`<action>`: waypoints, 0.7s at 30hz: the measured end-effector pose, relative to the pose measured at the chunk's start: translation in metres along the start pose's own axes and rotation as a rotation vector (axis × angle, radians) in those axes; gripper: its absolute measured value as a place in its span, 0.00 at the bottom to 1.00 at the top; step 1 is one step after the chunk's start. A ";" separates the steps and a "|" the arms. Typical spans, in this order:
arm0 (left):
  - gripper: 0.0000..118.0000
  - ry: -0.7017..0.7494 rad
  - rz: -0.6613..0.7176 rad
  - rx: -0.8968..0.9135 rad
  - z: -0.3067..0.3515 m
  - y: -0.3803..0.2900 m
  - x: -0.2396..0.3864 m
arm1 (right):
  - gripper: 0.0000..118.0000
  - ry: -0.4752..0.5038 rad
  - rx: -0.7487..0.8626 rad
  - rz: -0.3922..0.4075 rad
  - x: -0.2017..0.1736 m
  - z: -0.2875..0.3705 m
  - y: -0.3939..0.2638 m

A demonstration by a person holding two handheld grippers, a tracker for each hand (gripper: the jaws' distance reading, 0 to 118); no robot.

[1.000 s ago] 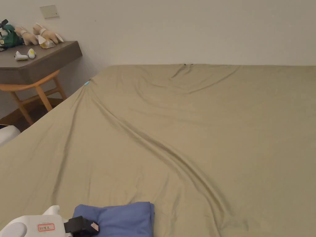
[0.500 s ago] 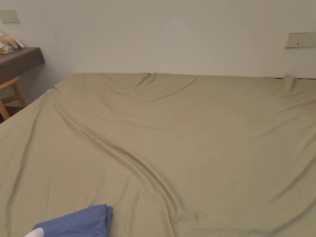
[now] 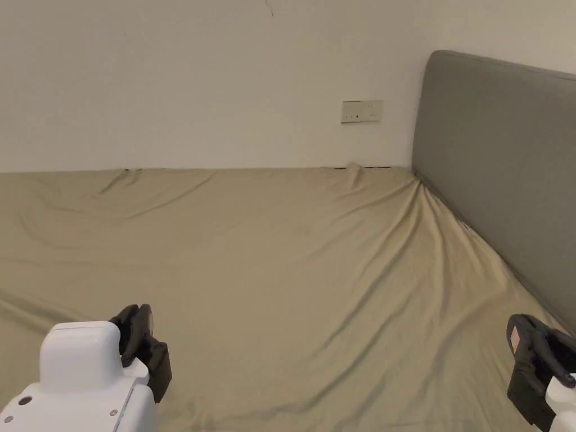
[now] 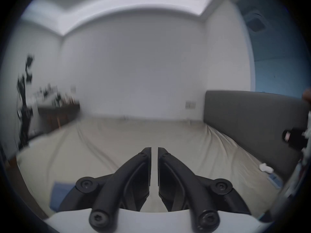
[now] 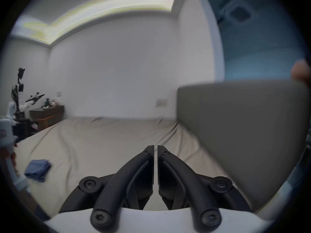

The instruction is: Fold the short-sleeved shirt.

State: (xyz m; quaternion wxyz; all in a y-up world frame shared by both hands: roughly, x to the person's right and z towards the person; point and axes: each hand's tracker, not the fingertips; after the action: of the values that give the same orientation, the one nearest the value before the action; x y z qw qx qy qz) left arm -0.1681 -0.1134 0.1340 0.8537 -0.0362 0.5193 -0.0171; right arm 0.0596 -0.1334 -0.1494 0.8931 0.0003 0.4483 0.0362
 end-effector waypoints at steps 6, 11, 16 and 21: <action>0.07 0.096 -0.042 0.182 0.017 0.019 0.022 | 0.05 -0.093 0.195 0.069 -0.008 0.007 0.019; 0.07 0.116 -0.059 0.212 0.025 0.014 0.020 | 0.05 -0.052 0.184 0.063 -0.020 0.007 0.011; 0.08 0.107 -0.008 0.189 0.023 0.011 0.008 | 0.05 -0.018 0.182 0.065 -0.029 0.003 0.015; 0.07 0.099 -0.008 0.193 0.023 0.009 0.007 | 0.05 0.021 0.191 0.038 -0.033 0.001 0.019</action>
State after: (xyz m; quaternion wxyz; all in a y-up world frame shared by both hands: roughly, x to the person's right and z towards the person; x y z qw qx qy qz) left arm -0.1443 -0.1040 0.1381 0.8264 0.0449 0.5566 -0.0722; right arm 0.0398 -0.1167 -0.1213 0.8835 0.0937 0.4588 0.0104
